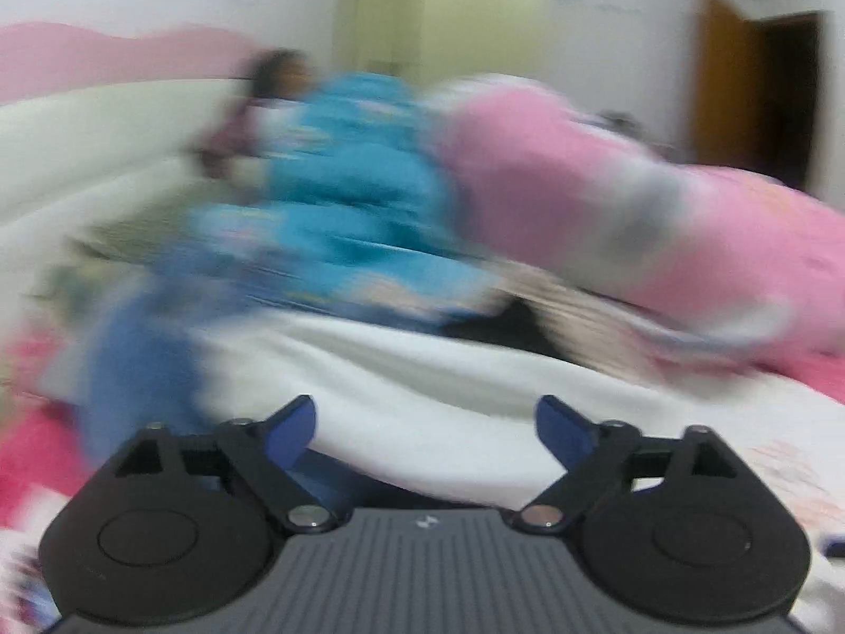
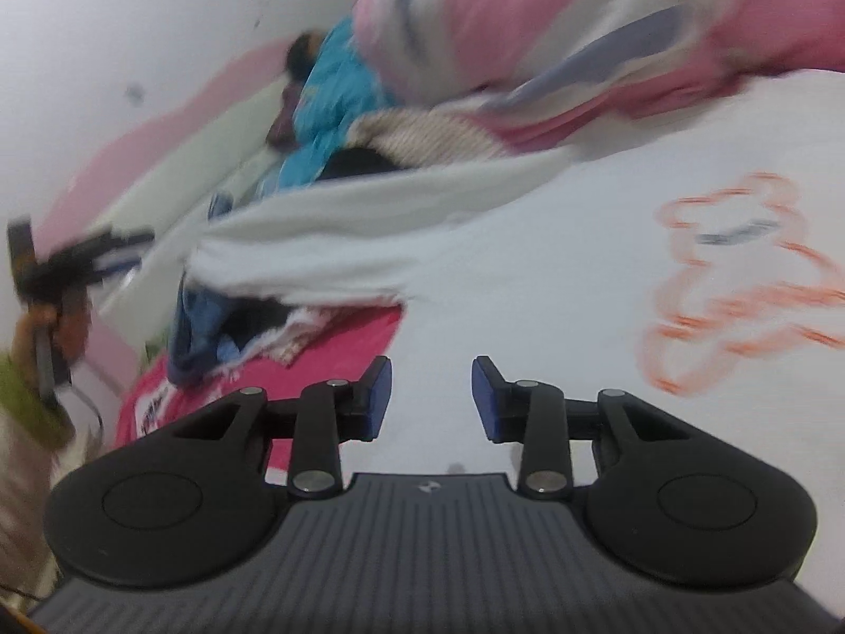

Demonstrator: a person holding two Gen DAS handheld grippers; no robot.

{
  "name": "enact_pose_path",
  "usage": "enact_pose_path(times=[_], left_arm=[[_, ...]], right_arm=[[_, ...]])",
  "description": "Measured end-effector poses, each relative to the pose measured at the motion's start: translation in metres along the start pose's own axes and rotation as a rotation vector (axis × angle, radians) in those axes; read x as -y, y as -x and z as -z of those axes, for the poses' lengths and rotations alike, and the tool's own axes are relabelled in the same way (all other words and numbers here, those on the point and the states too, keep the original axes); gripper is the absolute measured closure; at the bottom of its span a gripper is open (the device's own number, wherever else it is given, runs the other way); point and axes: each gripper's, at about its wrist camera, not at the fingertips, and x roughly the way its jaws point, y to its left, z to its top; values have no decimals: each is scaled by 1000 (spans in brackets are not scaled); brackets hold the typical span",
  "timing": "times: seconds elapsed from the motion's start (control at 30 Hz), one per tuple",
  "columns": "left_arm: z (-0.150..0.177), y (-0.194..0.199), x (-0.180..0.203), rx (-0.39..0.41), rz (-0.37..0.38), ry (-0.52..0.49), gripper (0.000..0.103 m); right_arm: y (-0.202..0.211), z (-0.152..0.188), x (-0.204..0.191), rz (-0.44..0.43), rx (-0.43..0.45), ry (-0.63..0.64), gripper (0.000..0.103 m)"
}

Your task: Fold clothes

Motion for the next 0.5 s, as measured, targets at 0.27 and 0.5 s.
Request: enact_pose_path(times=[0.27,0.5], left_arm=[[64,-83,194,-215,426,-22,10],[101,-164,315,-316,465,-200,10]], right_arm=[[151,-1,126,323,239,-226,62],[219,-25,236,589,337,-379,62]])
